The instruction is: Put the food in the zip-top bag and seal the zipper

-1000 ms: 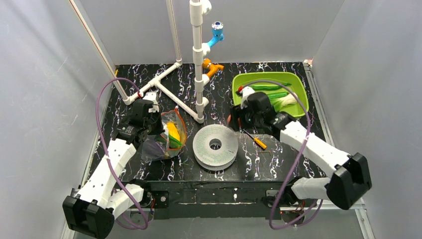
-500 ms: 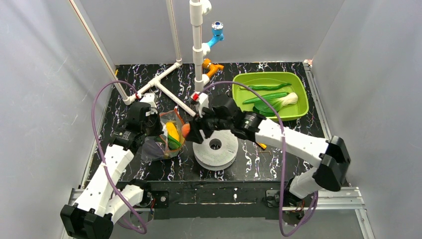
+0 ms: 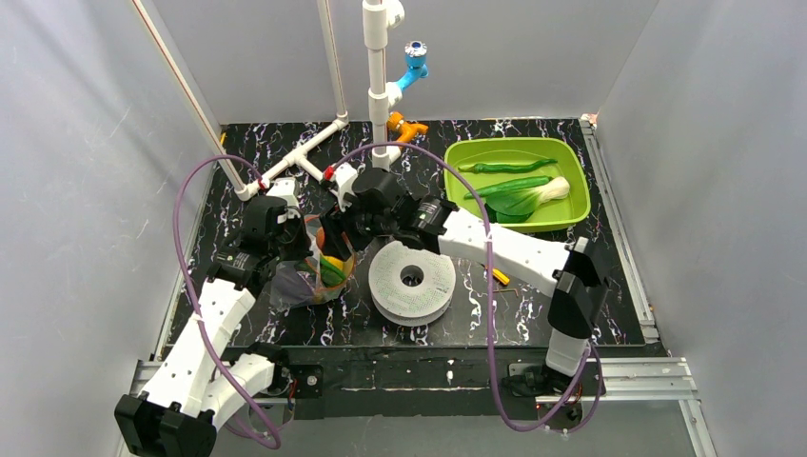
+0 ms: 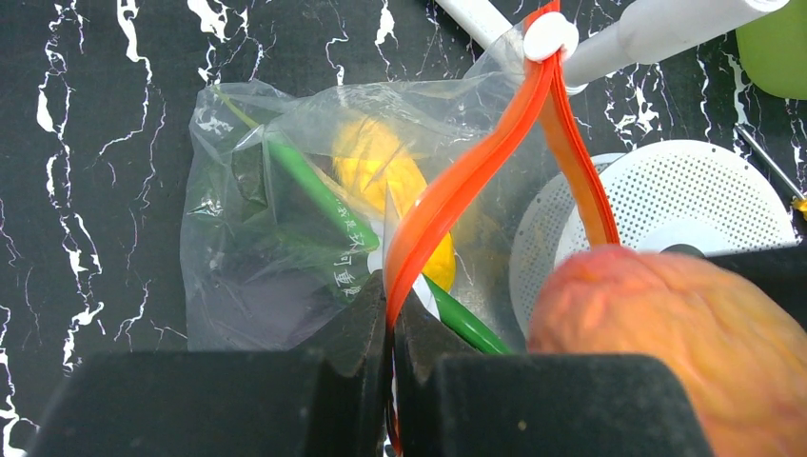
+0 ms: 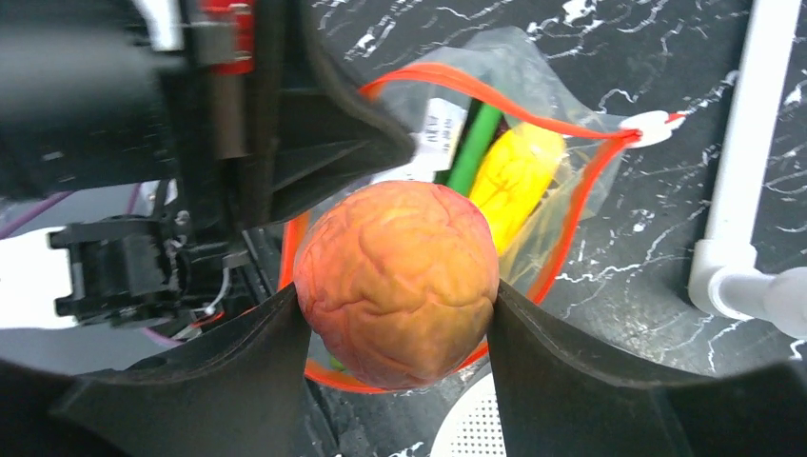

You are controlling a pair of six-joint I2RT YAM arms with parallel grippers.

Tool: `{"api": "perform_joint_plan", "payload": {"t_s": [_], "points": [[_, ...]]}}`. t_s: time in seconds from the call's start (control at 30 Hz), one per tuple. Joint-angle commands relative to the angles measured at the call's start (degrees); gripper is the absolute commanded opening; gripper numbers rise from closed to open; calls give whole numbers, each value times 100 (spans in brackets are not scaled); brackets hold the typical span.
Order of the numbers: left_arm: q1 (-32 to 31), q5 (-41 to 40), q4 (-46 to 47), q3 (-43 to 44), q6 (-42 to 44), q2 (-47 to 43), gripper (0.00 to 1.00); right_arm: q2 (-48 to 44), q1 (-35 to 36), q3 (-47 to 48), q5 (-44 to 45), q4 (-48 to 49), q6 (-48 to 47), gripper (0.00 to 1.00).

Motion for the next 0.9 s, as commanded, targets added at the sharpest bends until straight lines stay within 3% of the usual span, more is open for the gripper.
{"api": "perform_joint_plan", "payload": {"t_s": [0.0,0.3,0.6,0.77,0.87], "points": [[-10,-60,50,-23,61,-130,0,208,-12,510,483,-202,3,64],[-10,-151,52,-34,64,-219,0,683,-12,988,572,-543,7,94],[-12,9,133,-105,167,-215,0,100,-20,355,480,-212,-292,95],[-11,380,320,-211,348,-323,0,-759,-143,-663,299,324,-796,92],[-9,706,443,-302,397,-483,0,-1398,-587,-1604,-523,1023,-758,86]]}}
